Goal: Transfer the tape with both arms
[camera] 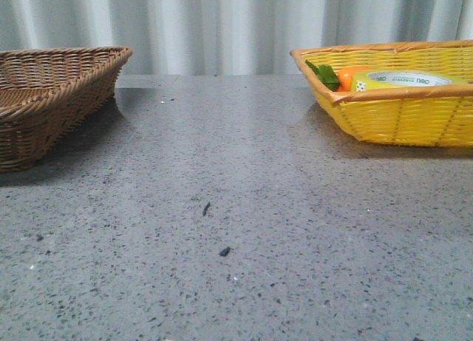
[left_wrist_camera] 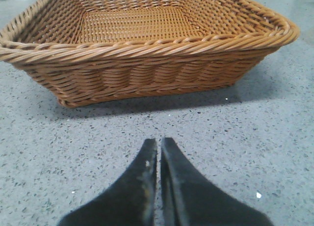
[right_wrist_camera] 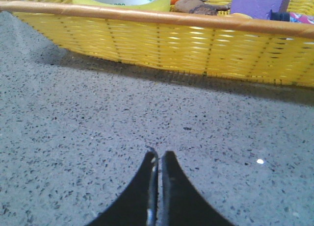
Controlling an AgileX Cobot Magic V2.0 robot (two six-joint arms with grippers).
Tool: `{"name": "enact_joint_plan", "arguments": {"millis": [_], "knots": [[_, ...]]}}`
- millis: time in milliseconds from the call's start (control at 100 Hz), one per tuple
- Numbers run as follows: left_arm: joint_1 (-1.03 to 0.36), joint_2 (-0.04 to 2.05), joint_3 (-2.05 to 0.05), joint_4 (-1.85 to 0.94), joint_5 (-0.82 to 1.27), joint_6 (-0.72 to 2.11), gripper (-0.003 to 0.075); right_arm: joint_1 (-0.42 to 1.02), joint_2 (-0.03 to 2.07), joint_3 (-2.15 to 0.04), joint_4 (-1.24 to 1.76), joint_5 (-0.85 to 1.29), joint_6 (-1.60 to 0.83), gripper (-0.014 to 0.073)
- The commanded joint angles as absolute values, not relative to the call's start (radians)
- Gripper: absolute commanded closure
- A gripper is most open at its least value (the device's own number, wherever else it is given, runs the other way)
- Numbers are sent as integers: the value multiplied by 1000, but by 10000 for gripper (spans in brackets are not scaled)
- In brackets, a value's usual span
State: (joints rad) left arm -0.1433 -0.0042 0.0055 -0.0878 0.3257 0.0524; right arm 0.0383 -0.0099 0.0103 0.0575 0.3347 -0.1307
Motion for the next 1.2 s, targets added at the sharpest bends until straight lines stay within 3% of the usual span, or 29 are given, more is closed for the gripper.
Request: {"name": "enact_joint_plan", "arguments": {"millis": [0,1000,1190], "knots": [[-140,-33,13,-97,266,45,741,39,-29,32,45,315,-132,657],[-140,-33,13,-97,266,45,741,39,-29,32,45,313,-132,657],[-140,-33,13,-97,266,45,741,39,-29,32,45,199,-132,657]]}}
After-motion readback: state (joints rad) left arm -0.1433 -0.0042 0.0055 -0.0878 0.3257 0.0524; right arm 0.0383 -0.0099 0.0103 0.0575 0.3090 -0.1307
